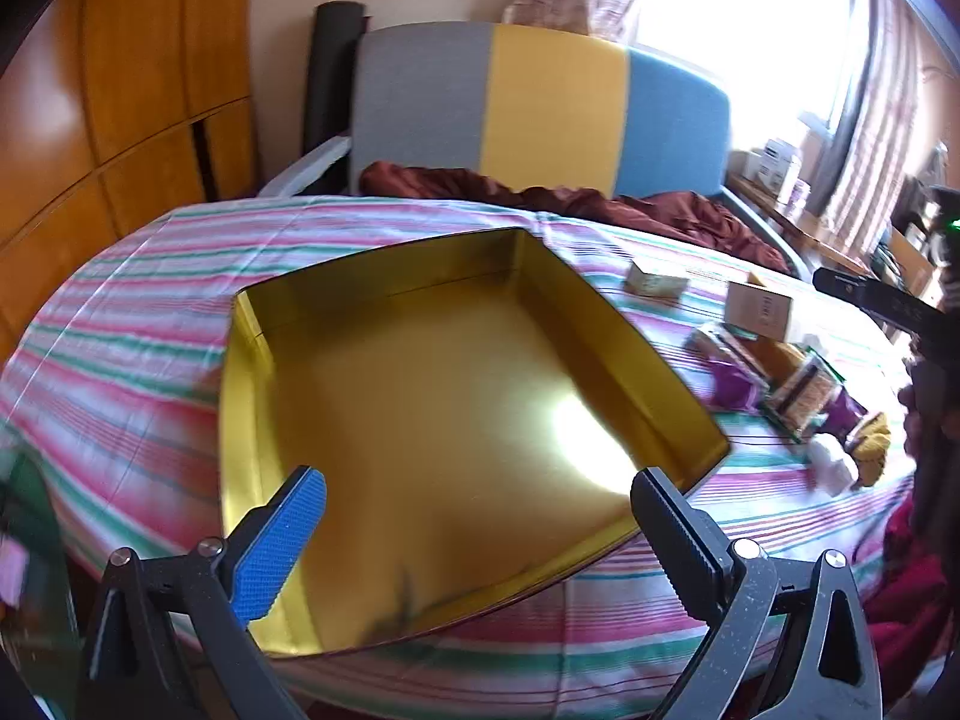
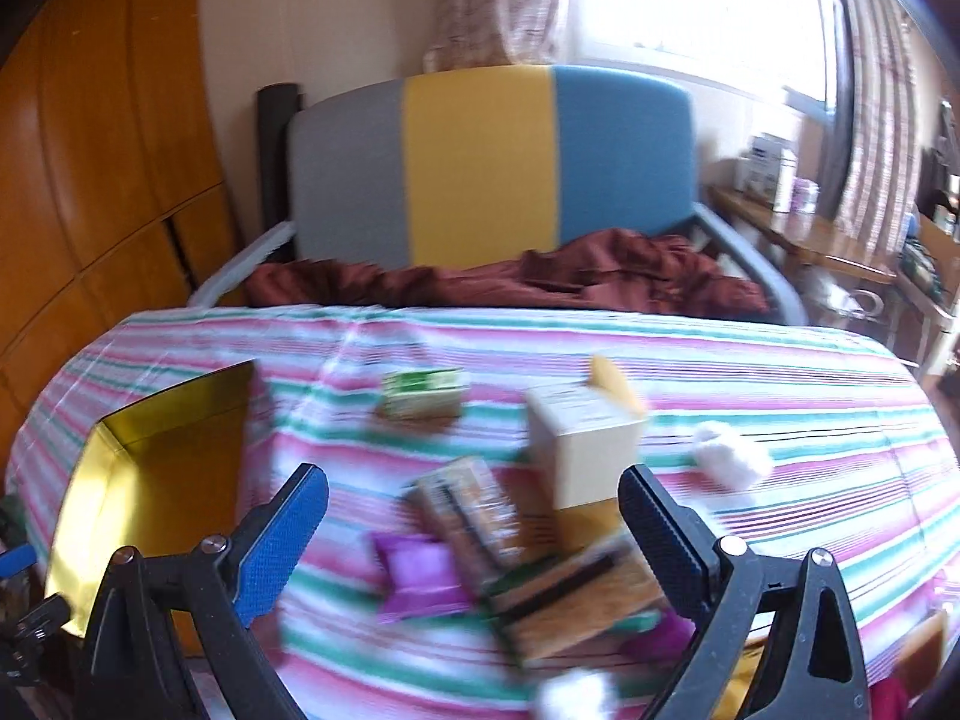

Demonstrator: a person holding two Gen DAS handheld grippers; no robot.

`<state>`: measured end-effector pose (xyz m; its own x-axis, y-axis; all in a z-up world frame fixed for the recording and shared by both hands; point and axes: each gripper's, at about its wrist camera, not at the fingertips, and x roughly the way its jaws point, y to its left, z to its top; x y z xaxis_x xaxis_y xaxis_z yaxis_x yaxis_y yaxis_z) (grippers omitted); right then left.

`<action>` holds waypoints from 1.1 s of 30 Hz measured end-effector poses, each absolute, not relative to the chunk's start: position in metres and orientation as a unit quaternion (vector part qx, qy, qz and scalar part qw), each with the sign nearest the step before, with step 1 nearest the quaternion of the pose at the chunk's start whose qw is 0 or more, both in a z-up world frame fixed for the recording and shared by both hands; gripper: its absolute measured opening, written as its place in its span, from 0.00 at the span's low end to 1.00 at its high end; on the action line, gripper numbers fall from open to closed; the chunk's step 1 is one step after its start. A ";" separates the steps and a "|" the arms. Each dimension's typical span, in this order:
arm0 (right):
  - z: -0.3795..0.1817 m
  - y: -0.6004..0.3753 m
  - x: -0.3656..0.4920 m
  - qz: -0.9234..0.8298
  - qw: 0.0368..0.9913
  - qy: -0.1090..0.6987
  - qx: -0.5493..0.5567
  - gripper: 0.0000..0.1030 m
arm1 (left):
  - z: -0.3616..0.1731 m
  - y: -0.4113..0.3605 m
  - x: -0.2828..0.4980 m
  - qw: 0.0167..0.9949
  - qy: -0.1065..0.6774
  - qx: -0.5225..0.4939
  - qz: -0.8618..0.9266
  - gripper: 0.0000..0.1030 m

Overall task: Organize objects
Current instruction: 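Reach the left gripper to the purple sachet and close on it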

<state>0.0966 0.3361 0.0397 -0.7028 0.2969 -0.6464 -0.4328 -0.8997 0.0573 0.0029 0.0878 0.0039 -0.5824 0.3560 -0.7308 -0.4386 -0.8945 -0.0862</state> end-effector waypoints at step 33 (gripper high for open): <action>0.017 0.452 0.128 0.883 0.245 0.250 -0.313 0.97 | -0.056 0.364 -0.028 0.432 0.330 -0.430 0.721 0.76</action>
<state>0.1280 0.4518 0.0173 -0.6846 0.2761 -0.6746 -0.5888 -0.7551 0.2884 -0.0284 0.3641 -0.0561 -0.2575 0.3398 -0.9045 -0.9063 -0.4097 0.1041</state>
